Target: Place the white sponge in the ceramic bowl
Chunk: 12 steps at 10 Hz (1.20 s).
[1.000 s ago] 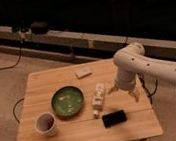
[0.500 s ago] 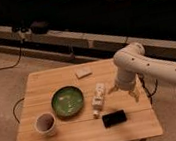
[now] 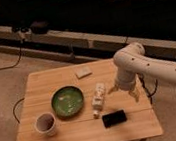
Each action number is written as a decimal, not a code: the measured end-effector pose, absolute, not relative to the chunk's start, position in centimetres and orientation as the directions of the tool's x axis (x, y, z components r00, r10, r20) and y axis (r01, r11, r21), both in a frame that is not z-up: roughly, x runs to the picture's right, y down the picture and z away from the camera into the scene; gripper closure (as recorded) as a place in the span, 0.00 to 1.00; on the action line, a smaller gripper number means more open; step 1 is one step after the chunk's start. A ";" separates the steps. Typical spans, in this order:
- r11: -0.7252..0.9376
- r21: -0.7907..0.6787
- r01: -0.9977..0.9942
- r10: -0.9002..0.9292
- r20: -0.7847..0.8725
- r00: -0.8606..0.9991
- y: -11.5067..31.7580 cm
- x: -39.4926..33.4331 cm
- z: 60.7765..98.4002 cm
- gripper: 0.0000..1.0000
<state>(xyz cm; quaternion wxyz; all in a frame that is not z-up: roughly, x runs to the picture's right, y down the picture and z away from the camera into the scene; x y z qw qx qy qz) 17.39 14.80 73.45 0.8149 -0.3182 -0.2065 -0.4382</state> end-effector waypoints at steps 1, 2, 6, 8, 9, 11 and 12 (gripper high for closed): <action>0.414 -0.338 0.846 -0.583 0.615 0.531 14.8 17.4 73.4 0.20; 0.414 -0.338 0.846 -0.583 0.615 0.531 14.8 17.4 73.5 0.20; 0.414 -0.338 0.846 -0.583 0.615 0.531 14.8 17.4 73.5 0.20; 0.414 -0.338 0.846 -0.583 0.615 0.531 14.8 17.4 73.5 0.20; 0.415 -0.338 0.845 -0.583 0.614 0.532 14.7 17.4 73.5 0.20; 0.423 -0.342 0.839 -0.594 0.595 0.541 13.5 18.3 74.5 0.20; 0.426 -0.341 0.838 -0.604 0.583 0.544 12.4 18.7 75.5 0.20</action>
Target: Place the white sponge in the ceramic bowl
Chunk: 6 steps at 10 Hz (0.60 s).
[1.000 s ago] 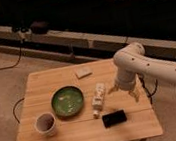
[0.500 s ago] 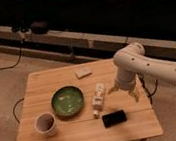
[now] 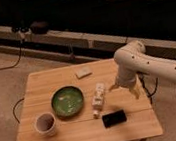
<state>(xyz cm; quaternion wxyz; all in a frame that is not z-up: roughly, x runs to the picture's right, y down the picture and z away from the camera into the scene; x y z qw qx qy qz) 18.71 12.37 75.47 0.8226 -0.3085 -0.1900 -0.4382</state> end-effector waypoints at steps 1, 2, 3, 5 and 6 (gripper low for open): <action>0.429 -0.337 0.838 -0.615 0.570 0.545 10.9 19.1 76.7 0.20; 0.435 -0.329 0.838 -0.622 0.563 0.544 9.8 19.0 77.8 0.20; 0.450 -0.318 0.835 -0.626 0.554 0.549 8.3 18.9 79.0 0.20; 0.487 -0.288 0.825 -0.633 0.534 0.560 6.0 17.9 80.6 0.20; 0.525 -0.270 0.807 -0.636 0.505 0.583 4.4 17.0 81.5 0.20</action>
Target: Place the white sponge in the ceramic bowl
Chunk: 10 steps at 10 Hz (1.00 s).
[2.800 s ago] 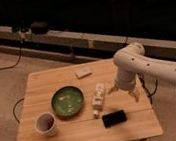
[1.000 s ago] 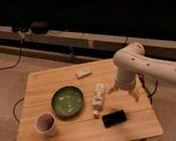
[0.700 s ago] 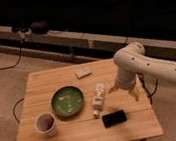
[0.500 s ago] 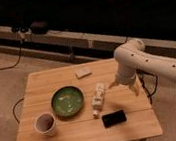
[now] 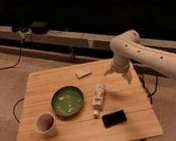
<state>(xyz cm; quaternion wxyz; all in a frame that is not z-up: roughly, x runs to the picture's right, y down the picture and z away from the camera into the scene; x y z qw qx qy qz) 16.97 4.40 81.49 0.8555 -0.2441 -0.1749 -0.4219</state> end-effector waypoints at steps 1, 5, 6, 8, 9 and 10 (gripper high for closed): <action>0.563 -0.255 0.786 -0.633 0.478 0.608 3.2 16.2 82.2 0.20; 0.719 -0.260 0.644 -0.512 0.429 0.744 1.7 14.0 84.7 0.20; 0.736 -0.269 0.622 -0.486 0.431 0.761 1.9 13.8 85.1 0.20; 0.745 -0.271 0.609 -0.471 0.433 0.769 1.9 13.5 85.3 0.20; 0.745 -0.272 0.609 -0.471 0.432 0.769 1.9 13.6 85.3 0.20; 0.745 -0.272 0.609 -0.471 0.433 0.769 1.9 13.6 85.3 0.20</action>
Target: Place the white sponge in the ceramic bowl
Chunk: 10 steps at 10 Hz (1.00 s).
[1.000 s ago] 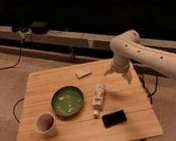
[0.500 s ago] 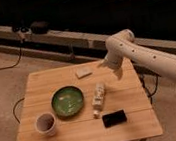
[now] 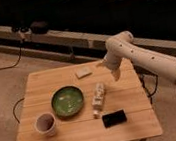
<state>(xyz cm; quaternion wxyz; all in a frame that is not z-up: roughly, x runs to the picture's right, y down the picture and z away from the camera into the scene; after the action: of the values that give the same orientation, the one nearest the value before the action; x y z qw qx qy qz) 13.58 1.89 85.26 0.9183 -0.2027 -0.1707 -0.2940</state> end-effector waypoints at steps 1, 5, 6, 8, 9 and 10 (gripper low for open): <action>0.743 -0.279 0.609 -0.468 0.435 0.769 2.0 13.5 85.3 0.20; 0.753 -0.330 0.569 -0.408 0.445 0.797 0.1 12.2 88.8 0.20; 0.758 -0.337 0.558 -0.392 0.448 0.804 -0.3 12.1 89.6 0.20; 0.769 -0.338 0.543 -0.369 0.460 0.808 -1.6 10.9 91.8 0.20; 0.769 -0.331 0.547 -0.373 0.462 0.804 -2.0 10.2 92.5 0.20; 0.770 -0.320 0.552 -0.382 0.463 0.800 -2.5 9.5 93.4 0.20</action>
<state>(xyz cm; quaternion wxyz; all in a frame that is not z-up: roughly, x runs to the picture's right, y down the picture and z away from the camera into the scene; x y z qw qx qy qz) 9.52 -2.47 93.36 0.9216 -0.2254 -0.1890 -0.2533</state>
